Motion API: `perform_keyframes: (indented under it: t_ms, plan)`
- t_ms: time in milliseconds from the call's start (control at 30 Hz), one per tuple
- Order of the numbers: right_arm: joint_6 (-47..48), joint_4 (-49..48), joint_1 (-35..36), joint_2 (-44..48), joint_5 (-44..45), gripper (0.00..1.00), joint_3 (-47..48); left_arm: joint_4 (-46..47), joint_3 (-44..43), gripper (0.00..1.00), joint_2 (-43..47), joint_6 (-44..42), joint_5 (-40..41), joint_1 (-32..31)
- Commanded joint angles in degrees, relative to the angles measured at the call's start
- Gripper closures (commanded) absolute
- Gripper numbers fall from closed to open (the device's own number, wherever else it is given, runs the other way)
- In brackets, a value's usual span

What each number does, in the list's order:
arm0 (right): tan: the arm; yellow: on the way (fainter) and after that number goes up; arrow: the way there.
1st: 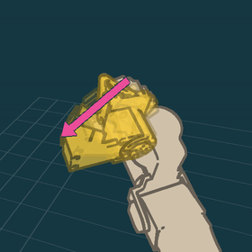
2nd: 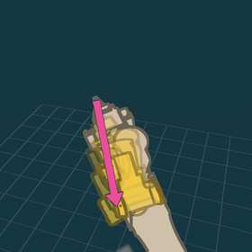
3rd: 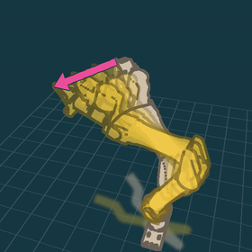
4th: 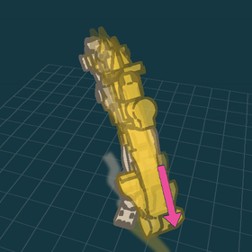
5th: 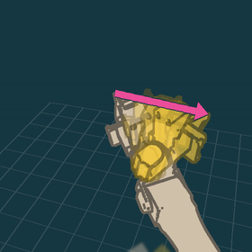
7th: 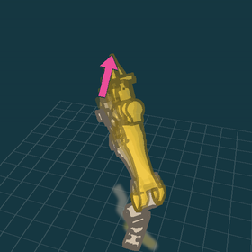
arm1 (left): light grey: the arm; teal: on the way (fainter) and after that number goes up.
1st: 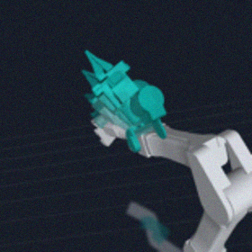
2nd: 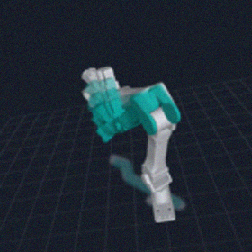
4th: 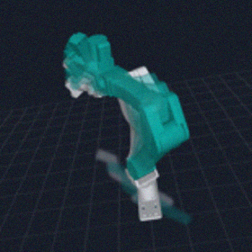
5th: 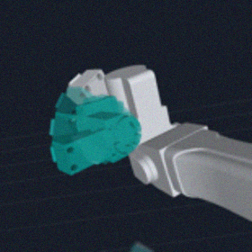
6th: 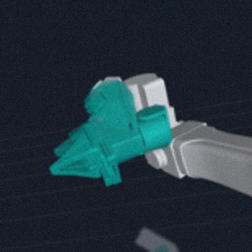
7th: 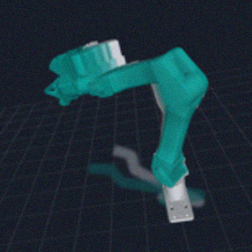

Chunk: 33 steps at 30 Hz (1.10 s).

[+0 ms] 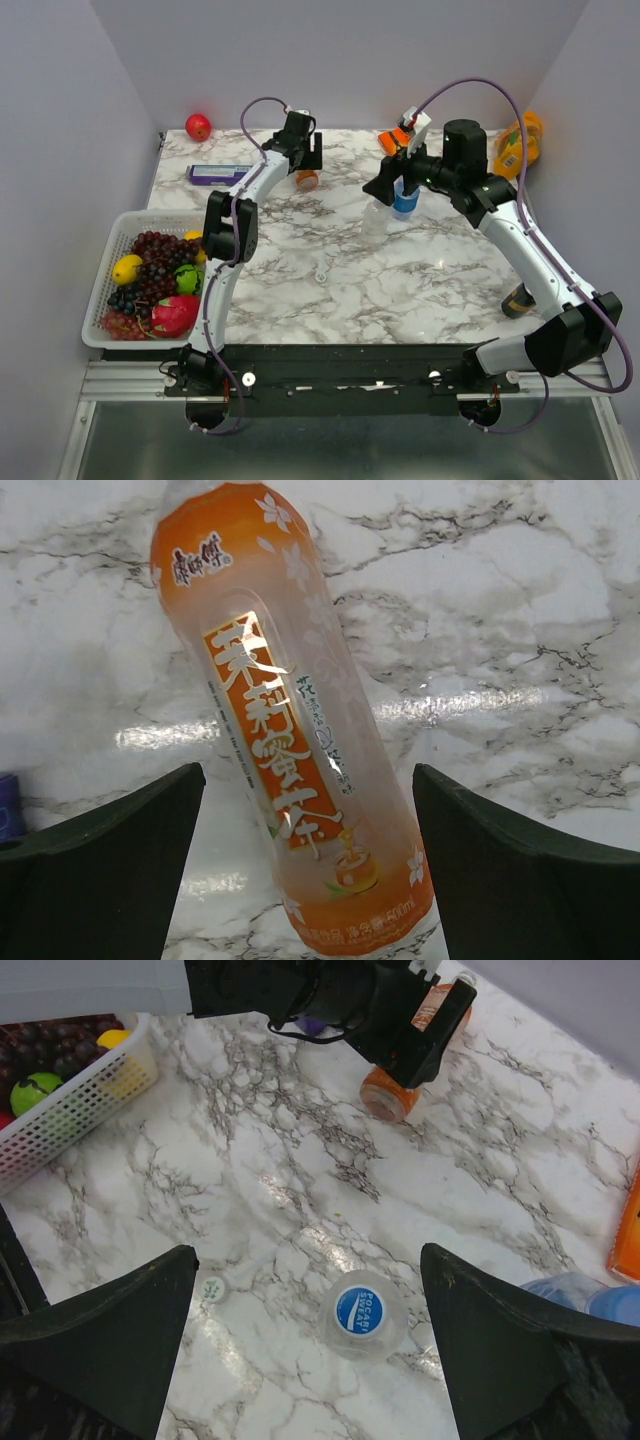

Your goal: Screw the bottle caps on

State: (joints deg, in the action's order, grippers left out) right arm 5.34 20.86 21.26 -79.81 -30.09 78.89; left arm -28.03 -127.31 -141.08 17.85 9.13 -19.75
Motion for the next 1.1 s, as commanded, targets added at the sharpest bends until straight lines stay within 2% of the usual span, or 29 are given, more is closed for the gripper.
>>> perform_keyframes:
  t_ms: [0, 100, 200, 300, 333, 433, 533, 600, 700, 733, 767, 800, 833, 867, 900, 933, 967, 1000, 1067]
  plan:
    - [-0.77, 1.46, -0.34, 1.41, -0.76, 0.0, 0.03, 0.44, -1.54, 0.07, -2.18, 3.6, -3.41, 0.15]
    - [-1.13, 1.99, -0.34, 1.24, -1.11, 0.0, 0.47, 0.26, -1.37, 0.08, -2.63, 4.48, -3.06, 0.32]
    - [-0.34, 2.43, -0.34, 0.97, -1.2, 0.0, 1.09, 0.87, -1.54, 0.16, -3.15, 4.22, -4.11, 0.5]
    - [0.72, 2.87, -0.34, 0.62, -1.12, 0.0, 1.44, 2.18, -1.63, 0.3, -2.98, 2.82, -6.47, 0.67]
    - [1.07, 3.04, -0.34, 0.45, -0.94, 0.0, 1.53, 2.54, -1.37, 0.38, -2.63, 2.29, -7.27, 0.68]
    - [1.86, 3.74, -0.34, -0.69, -0.76, 0.0, 2.4, 4.38, 1.17, 0.51, -0.17, 0.18, -9.04, 0.68]
    - [2.04, 4.71, -0.34, -2.01, -0.85, 0.0, 5.04, 3.69, 5.11, 0.57, 4.39, -1.66, -9.12, 0.76]
    - [1.78, 4.98, -0.34, -3.59, -1.03, 0.0, 7.75, 3.6, 8.63, 0.63, 11.06, -2.64, -9.04, 0.76]
    - [-0.14, 5.07, -0.42, -6.4, -1.64, 0.0, 11.27, 7.44, 21.71, 0.66, 24.58, -4.31, -13.77, 0.76]
    - [-1.2, 5.07, -0.43, -7.19, -1.99, 0.0, 12.33, 9.55, 30.97, 0.66, 28.71, -4.75, -15.09, 0.68]
    - [-2.26, 5.07, -0.43, -8.42, -2.6, 0.0, 13.12, 11.75, 35.85, 0.66, 36.84, -5.97, -17.89, 0.59]
    - [-5.14, 5.07, -0.51, -10.35, -3.22, 0.0, 14.0, 15.6, 40.34, 0.66, 41.01, -6.85, -18.78, 0.33]
    - [-7.87, 4.98, -0.6, -11.67, -4.27, 0.0, 15.75, 17.29, 48.47, 0.66, 44.88, -7.82, -19.92, 0.15]
    - [-10.24, 4.72, -0.78, -12.9, -5.67, 0.0, 16.55, 18.87, 52.12, 0.66, 48.66, -8.78, -21.15, -0.46]
    - [-15.92, 3.32, -1.04, -15.18, -7.86, 0.0, 17.08, 22.2, 55.73, 0.65, 56.1, -10.36, -22.82, -0.82]
    - [-19.37, 1.48, -1.74, -16.07, -13.63, 0.0, 17.0, 23.88, 62.03, 0.64, 59.57, -11.07, -23.62, -1.17]
    - [-22.89, -0.71, -2.01, -16.86, -16.55, 0.0, 16.47, 25.12, 64.53, 0.64, 62.56, -11.77, -24.06, -1.69]
    - [-30.23, -6.39, -2.09, -17.74, -19.28, 0.0, 15.95, 25.83, 66.47, 0.64, 67.64, -13.43, -24.5, -2.92]
    - [-36.26, -13.45, -2.27, -19.41, -27.02, 0.0, 14.11, 25.31, 69.29, 0.63, 71.01, -14.85, -24.24, -4.59]
